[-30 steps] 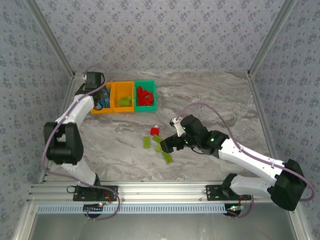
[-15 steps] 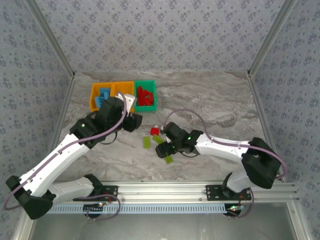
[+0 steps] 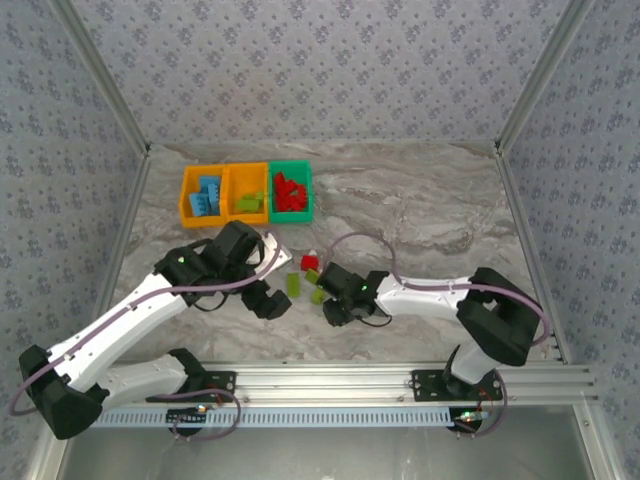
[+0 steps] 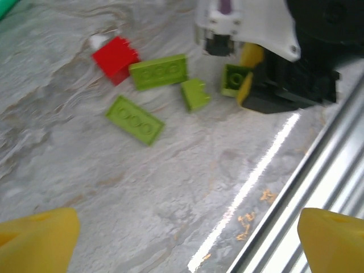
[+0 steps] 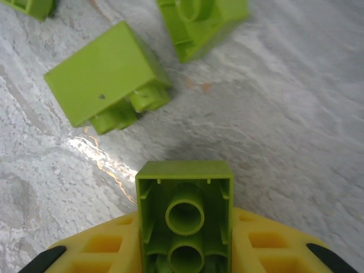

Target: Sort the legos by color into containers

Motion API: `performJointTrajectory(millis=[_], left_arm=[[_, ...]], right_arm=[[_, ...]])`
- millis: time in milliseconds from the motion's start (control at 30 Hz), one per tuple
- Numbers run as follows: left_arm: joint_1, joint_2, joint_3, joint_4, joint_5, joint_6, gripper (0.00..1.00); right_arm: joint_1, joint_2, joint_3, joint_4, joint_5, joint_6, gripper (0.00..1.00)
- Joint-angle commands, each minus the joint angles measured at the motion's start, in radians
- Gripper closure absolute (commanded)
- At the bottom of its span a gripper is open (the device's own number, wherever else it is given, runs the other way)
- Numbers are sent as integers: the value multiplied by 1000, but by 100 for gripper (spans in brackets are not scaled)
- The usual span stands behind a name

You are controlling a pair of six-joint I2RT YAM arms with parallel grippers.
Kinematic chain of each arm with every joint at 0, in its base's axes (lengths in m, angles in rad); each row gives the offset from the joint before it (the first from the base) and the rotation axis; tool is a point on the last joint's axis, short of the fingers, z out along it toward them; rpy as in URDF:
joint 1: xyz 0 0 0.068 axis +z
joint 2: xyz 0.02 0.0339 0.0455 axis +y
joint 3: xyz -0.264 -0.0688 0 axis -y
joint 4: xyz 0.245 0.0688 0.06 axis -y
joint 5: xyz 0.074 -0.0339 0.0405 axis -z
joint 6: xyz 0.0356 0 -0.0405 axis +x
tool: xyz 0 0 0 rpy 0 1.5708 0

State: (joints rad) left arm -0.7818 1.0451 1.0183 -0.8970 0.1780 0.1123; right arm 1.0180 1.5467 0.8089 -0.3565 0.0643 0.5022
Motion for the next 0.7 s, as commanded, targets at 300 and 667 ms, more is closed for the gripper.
performJointTrajectory(millis=[300, 667], left_arm=[[59, -289, -92, 193, -14, -39, 1], [102, -332, -126, 211, -131, -54, 1]], right_arm=[[-20, -234, -63, 774, 24, -316, 71], [-169, 307, 438, 904, -1, -427, 72]])
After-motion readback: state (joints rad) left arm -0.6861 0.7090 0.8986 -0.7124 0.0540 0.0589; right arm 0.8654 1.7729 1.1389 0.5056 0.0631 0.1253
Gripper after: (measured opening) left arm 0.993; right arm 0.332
